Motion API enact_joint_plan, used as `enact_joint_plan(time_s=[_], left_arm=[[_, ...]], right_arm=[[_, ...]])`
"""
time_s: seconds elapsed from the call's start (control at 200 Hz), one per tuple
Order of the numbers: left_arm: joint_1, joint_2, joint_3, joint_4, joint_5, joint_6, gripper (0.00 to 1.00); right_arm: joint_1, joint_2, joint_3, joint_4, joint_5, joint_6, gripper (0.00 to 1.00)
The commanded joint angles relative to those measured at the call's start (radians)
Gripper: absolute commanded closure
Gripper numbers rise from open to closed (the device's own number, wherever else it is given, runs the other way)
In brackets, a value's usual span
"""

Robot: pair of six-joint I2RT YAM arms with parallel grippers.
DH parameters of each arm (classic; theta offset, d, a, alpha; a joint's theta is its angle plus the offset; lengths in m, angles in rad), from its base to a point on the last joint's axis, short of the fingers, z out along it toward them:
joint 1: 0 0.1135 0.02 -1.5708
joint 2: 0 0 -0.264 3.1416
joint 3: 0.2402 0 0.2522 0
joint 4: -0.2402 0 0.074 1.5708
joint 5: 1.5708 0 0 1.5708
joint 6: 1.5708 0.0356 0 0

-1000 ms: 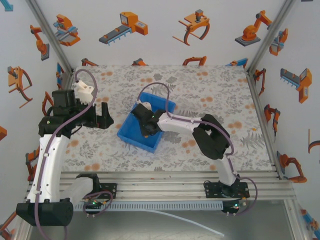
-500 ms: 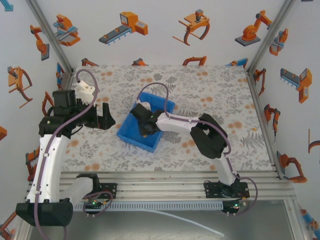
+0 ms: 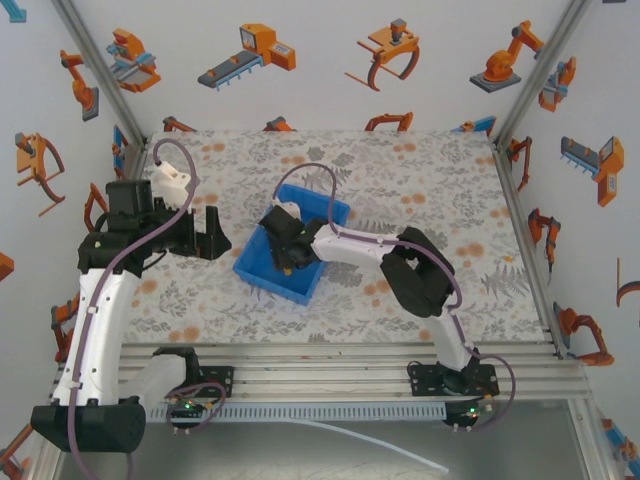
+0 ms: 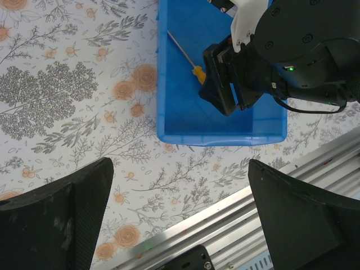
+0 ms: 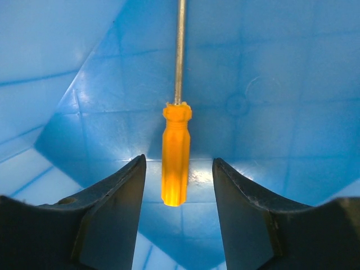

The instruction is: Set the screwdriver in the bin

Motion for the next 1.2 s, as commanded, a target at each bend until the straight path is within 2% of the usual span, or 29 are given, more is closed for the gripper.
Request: enact_joint_plan(time_s=[0.0, 0.345, 0.466, 0.636, 0.736, 0.771, 0.986, 0.996, 1.016, 1.076, 1.112, 1.197], left_arm=[[-0.003, -0.004, 0.009, -0.013, -0.010, 0.032, 0.03], [-0.003, 0.008, -0.005, 0.038, -0.124, -0.017, 0.00], [-0.003, 0.019, -0.020, 0.050, -0.144, 0.000, 0.04], [-0.002, 0.026, -0.075, 0.100, -0.167, 0.012, 0.06], [-0.001, 0.034, -0.123, 0.163, -0.232, -0.005, 0.00], [-0.001, 0.037, -0.141, 0.189, -0.258, -0.014, 0.02], [0.014, 0.019, -0.291, 0.413, -0.349, -0.095, 0.03], [0.014, 0.019, -0.299, 0.425, -0.357, -0.100, 0.03], [0.016, 0.018, -0.313, 0.450, -0.369, -0.107, 0.03], [0.023, 0.021, -0.352, 0.520, -0.384, -0.125, 0.03], [0.029, 0.025, -0.374, 0.561, -0.380, -0.129, 0.03], [0.043, 0.039, -0.430, 0.666, -0.389, -0.140, 0.03]], right_arm=[[0.004, -0.076, 0.052, -0.051, 0.070, -0.045, 0.48], [-0.007, -0.203, 0.149, -0.149, 0.204, -0.149, 0.44], [-0.018, -0.277, 0.112, -0.157, 0.249, -0.169, 0.44], [-0.065, -0.427, -0.048, -0.154, 0.349, -0.189, 0.41], [-0.105, -0.548, -0.187, -0.130, 0.419, -0.208, 0.38], [-0.122, -0.597, -0.247, -0.105, 0.434, -0.222, 0.37], [-0.294, -0.876, -0.541, 0.016, 0.394, -0.276, 0.31], [-0.305, -0.885, -0.553, 0.020, 0.396, -0.277, 0.30], [-0.322, -0.905, -0.571, 0.032, 0.397, -0.280, 0.20], [-0.368, -0.961, -0.646, 0.086, 0.400, -0.308, 0.14], [-0.390, -0.990, -0.687, 0.120, 0.407, -0.326, 0.02], [-0.449, -1.035, -0.767, 0.186, 0.401, -0.354, 0.01]])
